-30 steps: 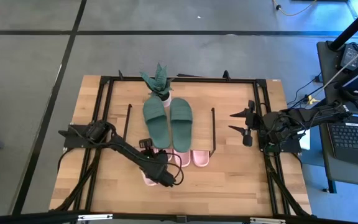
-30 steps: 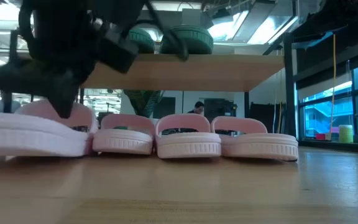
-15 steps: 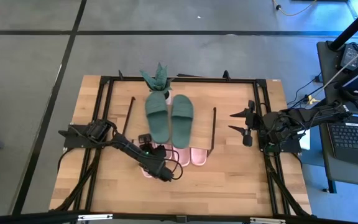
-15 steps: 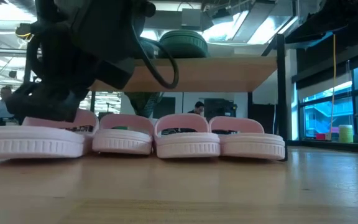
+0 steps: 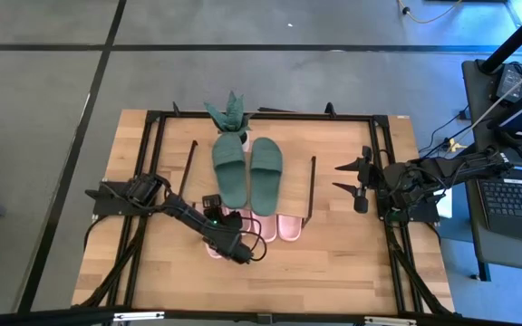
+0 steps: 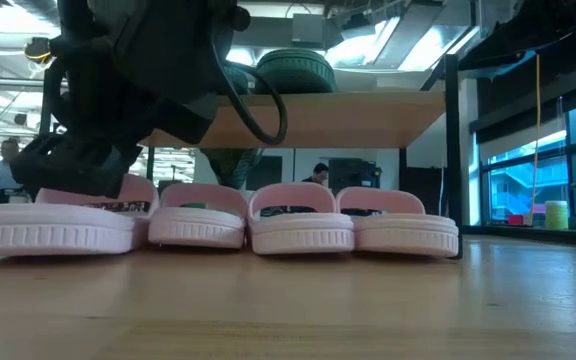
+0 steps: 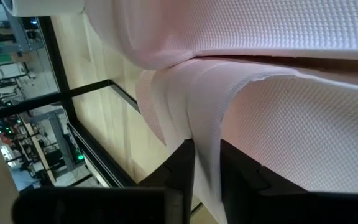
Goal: Pick and place slides into the shelf
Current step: Put the pink slide under the shelf
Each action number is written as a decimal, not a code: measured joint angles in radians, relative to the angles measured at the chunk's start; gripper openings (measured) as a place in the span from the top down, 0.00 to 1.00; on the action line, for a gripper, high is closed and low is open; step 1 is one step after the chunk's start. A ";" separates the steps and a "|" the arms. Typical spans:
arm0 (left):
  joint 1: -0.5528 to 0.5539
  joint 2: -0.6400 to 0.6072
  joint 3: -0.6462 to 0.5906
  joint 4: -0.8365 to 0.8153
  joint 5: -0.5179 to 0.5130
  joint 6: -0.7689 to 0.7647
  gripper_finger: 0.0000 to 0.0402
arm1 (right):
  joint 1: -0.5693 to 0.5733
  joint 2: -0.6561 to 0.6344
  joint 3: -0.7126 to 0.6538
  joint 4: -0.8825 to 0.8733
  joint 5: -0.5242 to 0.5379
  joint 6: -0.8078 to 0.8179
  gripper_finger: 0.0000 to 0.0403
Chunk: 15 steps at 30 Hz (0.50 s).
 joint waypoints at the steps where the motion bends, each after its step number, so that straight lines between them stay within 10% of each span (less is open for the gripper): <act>1: -0.002 0.000 0.000 -0.001 0.000 0.001 0.85 | 0.000 0.000 0.000 0.000 0.000 0.000 0.45; 15: -0.011 -0.002 0.029 -0.005 0.040 -0.007 0.82 | 0.000 0.000 0.000 0.001 0.000 0.003 0.45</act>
